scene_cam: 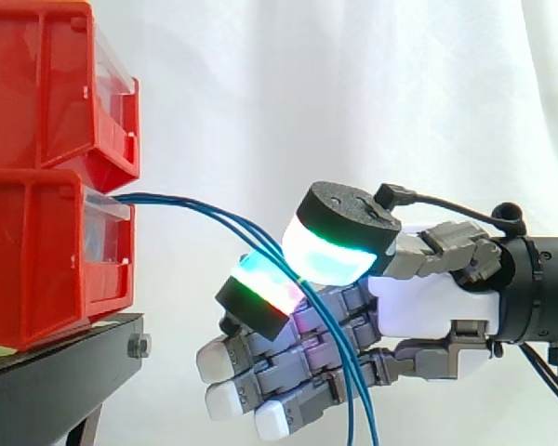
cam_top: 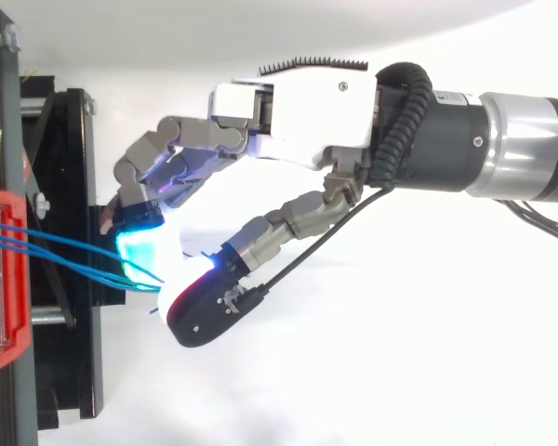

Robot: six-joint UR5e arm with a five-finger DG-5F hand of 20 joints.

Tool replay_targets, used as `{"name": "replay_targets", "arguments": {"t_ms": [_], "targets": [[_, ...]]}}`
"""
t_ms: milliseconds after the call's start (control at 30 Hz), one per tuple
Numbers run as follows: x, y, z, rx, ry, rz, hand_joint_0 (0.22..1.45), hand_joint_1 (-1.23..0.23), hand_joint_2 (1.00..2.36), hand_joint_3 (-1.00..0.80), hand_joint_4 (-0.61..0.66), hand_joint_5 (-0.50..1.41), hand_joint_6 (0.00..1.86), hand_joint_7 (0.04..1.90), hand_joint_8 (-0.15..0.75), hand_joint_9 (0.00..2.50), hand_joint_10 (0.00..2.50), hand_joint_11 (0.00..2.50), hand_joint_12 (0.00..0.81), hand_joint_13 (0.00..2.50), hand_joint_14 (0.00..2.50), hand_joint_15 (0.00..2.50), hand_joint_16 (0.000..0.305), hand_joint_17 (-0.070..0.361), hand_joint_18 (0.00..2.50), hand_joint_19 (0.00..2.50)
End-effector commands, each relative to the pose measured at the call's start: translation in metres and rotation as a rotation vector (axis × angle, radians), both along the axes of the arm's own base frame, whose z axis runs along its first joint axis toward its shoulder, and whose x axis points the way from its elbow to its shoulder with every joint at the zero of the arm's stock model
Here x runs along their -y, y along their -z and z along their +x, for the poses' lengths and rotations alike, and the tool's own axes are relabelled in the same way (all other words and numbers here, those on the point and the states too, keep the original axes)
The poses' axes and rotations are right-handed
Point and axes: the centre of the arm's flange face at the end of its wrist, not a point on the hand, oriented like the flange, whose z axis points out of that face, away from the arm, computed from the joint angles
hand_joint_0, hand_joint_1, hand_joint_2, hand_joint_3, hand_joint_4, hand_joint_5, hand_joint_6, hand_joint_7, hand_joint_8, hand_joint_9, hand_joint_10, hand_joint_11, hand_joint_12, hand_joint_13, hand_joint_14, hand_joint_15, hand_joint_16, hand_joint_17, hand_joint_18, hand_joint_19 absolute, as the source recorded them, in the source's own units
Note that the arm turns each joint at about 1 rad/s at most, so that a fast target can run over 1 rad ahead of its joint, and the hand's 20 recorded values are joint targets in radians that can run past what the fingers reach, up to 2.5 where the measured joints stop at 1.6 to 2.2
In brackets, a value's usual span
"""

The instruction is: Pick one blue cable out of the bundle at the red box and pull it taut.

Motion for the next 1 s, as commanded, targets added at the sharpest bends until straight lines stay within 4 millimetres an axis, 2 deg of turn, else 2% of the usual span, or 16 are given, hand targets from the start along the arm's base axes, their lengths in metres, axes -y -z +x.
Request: {"name": "replay_targets", "arguments": {"t_ms": [0,133,500,700,800,967], "targets": [[0.001,0.0,0.0,0.001,0.001,0.0,0.72,-0.87,1.01,-0.37,-0.06,-0.18,0.93,1.17,0.253,0.59,0.01,0.37,0.362,0.52,0.01,0.22,0.052,0.117,0.59,0.25],[0.0,0.0,0.0,-0.002,0.0,0.0,0.79,-0.91,1.01,-0.39,-0.04,-0.19,0.95,1.1,0.254,0.57,0.01,0.38,0.363,0.52,0.01,0.21,0.052,0.117,0.59,0.24],[0.0,0.0,0.0,0.001,0.0,-0.001,0.82,-0.92,1.0,-0.46,-0.02,-0.2,0.95,0.99,0.231,0.54,0.01,0.36,0.354,0.51,0.01,0.2,0.05,0.113,0.57,0.2],[0.003,0.001,0.001,0.007,0.027,0.0,0.62,-0.95,1.0,-0.5,0.03,-0.21,0.92,0.9,0.235,0.52,0.01,0.37,0.357,0.48,0.01,0.21,0.05,0.113,0.54,0.21],[0.003,0.0,0.001,0.013,0.04,-0.001,0.57,-0.91,1.0,-0.5,0.05,-0.21,0.9,0.86,0.243,0.53,0.01,0.37,0.361,0.48,0.01,0.22,0.051,0.116,0.53,0.22],[-0.001,0.015,0.006,0.017,0.048,-0.003,0.54,-0.85,1.0,-0.5,0.08,-0.2,0.88,0.83,0.263,0.54,0.01,0.36,0.374,0.48,0.01,0.23,0.053,0.119,0.52,0.25]]}}
